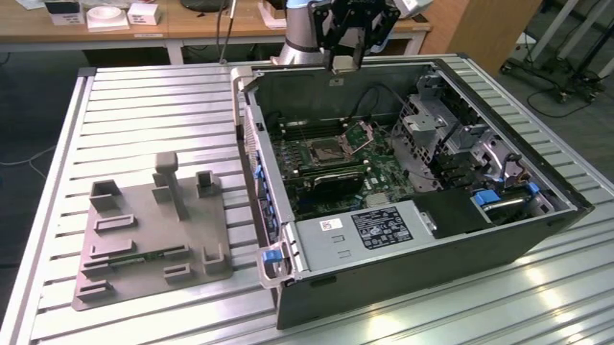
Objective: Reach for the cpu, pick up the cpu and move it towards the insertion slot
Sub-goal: 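Pick up the cpu and move it towards the insertion slot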
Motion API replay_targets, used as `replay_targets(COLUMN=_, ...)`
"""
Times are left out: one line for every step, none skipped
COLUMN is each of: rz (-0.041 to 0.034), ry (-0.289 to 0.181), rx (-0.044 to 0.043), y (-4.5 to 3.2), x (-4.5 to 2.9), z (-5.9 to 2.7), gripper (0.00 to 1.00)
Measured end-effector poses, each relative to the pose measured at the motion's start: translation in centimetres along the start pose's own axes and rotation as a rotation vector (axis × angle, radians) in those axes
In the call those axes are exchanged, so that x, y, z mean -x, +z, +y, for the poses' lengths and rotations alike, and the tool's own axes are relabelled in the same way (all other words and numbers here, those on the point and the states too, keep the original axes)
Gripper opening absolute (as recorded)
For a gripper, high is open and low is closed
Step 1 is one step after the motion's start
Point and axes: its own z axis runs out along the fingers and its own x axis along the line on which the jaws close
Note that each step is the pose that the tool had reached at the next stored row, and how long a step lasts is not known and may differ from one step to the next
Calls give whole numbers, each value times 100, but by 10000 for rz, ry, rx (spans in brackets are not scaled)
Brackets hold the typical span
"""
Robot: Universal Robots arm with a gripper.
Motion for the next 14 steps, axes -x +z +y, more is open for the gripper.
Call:
replay_targets(rz=0, ry=-1, rx=0, y=1, x=17, z=9, gripper=55)
replay_targets(rz=-1, ry=-1, rx=0, y=1, x=34, z=17, gripper=55)
replay_targets(rz=0, ry=-1, rx=0, y=2, x=50, z=24, gripper=55)
replay_targets(rz=0, ry=-1, rx=0, y=2, x=65, z=31, gripper=55)
replay_targets(rz=0, ry=-2, rx=0, y=3, x=76, z=36, gripper=55)
replay_targets(rz=0, ry=0, rx=0, y=3, x=87, z=42, gripper=55)
replay_targets(rz=0, ry=0, rx=0, y=4, x=106, z=54, gripper=55)
replay_targets(rz=-1, ry=1, rx=1, y=5, x=125, z=68, gripper=55)
replay_targets(rz=0, ry=-1, rx=0, y=5, x=142, z=81, gripper=55)
replay_targets(rz=0, ry=0, rx=1, y=6, x=158, z=93, gripper=55)
replay_targets(rz=0, ry=0, rx=1, y=7, x=172, z=105, gripper=55)
replay_targets(rz=0, ry=0, rx=-1, y=8, x=188, z=117, gripper=55)
replay_targets(rz=0, ry=0, rx=0, y=9, x=201, z=128, gripper=55)
replay_targets(rz=0, ry=-1, rx=0, y=10, x=213, z=140, gripper=55)
